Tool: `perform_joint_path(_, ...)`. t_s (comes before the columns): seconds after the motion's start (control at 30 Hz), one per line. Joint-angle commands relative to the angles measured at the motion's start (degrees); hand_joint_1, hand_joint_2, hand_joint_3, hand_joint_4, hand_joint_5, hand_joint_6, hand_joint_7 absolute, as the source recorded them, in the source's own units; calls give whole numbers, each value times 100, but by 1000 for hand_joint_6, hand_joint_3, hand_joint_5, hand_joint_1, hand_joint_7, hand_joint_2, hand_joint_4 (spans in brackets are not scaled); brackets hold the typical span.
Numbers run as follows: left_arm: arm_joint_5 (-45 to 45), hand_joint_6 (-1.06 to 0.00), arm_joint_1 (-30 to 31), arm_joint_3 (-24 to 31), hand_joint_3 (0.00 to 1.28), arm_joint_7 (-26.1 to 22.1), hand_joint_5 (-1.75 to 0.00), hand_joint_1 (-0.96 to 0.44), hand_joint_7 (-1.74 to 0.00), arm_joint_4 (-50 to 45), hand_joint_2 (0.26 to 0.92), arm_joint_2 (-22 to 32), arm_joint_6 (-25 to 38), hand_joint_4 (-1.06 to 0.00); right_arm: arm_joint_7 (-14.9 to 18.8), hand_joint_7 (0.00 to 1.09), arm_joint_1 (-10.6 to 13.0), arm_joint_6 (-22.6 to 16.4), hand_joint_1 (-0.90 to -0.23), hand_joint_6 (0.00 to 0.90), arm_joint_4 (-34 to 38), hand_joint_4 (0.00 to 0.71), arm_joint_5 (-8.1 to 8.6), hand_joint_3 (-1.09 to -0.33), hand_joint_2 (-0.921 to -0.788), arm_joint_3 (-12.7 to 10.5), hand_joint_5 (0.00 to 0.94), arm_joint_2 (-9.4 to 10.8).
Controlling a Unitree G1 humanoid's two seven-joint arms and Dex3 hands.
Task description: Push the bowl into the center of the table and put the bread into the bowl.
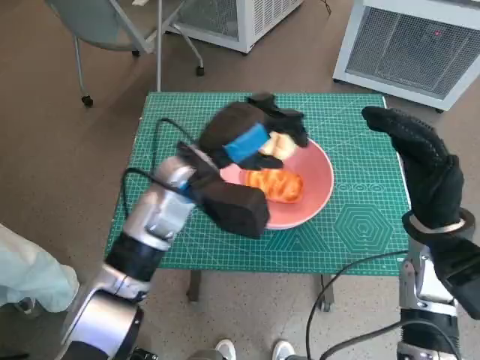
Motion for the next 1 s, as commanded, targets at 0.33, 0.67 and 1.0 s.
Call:
perform_joint_path(0.33, 224, -258, -156, -355, 14, -275, -8, -442, -74, 623, 903, 20, -19, -178, -107, 364, 349, 138, -636, -1, -244, 79, -85, -718, -921, -32, 0, -60)
perform_joint_path(0.67, 102, -223, -12, -261, 38, -248, 0, -534, -34, 580, 920, 77, -282, -112, -182, 360, 360, 148, -634, -1, -265, 78, -132, -720, -921, -28, 0, -57)
perform_joint_path(1.0, -588, -220, 115, 87, 102, -679, 0, -578, -26, 520, 921, 191, -714, -102, -202, 361, 343, 175, -635, -1, -269, 79, -145, -718, -921, -11, 1, -29)
